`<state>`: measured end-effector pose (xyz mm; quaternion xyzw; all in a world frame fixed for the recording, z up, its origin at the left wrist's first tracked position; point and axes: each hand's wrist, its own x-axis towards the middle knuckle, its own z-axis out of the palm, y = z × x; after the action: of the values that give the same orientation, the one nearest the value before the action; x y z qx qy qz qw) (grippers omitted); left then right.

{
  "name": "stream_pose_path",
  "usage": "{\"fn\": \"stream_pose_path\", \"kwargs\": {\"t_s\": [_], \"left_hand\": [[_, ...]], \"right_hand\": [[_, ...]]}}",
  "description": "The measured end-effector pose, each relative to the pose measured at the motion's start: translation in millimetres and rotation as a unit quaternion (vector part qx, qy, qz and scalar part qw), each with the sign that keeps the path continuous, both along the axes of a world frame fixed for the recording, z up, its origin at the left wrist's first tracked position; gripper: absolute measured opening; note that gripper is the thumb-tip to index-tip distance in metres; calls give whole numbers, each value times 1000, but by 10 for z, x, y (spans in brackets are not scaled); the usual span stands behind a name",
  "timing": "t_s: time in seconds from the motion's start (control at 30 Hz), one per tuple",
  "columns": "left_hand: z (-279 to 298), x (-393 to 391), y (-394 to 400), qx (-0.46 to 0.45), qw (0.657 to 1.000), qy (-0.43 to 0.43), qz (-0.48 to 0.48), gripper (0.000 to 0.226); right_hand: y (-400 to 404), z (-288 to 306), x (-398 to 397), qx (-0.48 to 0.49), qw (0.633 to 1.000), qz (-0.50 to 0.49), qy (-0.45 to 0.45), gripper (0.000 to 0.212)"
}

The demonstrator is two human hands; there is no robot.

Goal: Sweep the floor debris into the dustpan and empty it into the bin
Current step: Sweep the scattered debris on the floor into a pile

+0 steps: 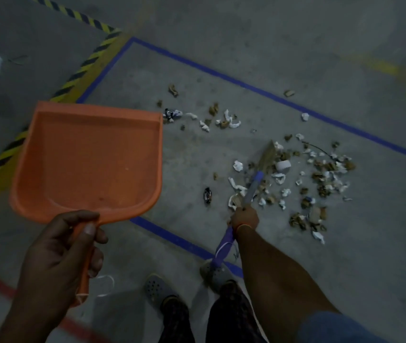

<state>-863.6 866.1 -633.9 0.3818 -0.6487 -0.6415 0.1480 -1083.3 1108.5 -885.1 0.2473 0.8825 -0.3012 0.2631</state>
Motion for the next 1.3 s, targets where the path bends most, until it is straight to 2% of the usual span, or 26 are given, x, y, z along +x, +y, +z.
{"fn": "stream_pose_path", "kwargs": {"t_s": [0.13,0.27,0.4,0.47,0.57,0.67,0.73,0.93,1.0,1.07,1.3], "left_hand": [[58,-21,12,-3,1000,4,-21,14],[202,19,-121,-4,999,17,-45,13],[370,123,-463,-6,997,28,-68,15],[420,177,-675,-16,997,35,-70,16],[447,254,-991,-20,997,35,-63,16],[426,279,-1272,-14,998,37,-52,17],[364,238,-1478,-18,998,31,-46,18],[131,-225,-2208,-17,999,11,-25,16],[48,-447,-2472,-18,999,-2,-29,18],[-49,-685,-2723,-20,998,-27,-53,17],[-186,-1554,-3094,-8,993,-36,-116,15]], "right_hand": [[-85,66,176,1,999,44,23,30],[-390,181,352,-51,996,75,29,29],[-835,-353,378,-110,987,107,58,49],[-1153,-424,386,-126,983,124,54,46],[-1651,-238,423,-139,980,128,62,43],[-2124,-54,419,-131,974,181,44,27],[-2434,31,372,-142,970,194,33,26],[-3407,-253,62,-172,965,199,-17,39],[-3732,-341,-71,-177,963,199,-43,37],[-3949,-176,-184,-180,966,174,-64,31],[-3905,-257,-482,-163,979,96,-81,32]]}}
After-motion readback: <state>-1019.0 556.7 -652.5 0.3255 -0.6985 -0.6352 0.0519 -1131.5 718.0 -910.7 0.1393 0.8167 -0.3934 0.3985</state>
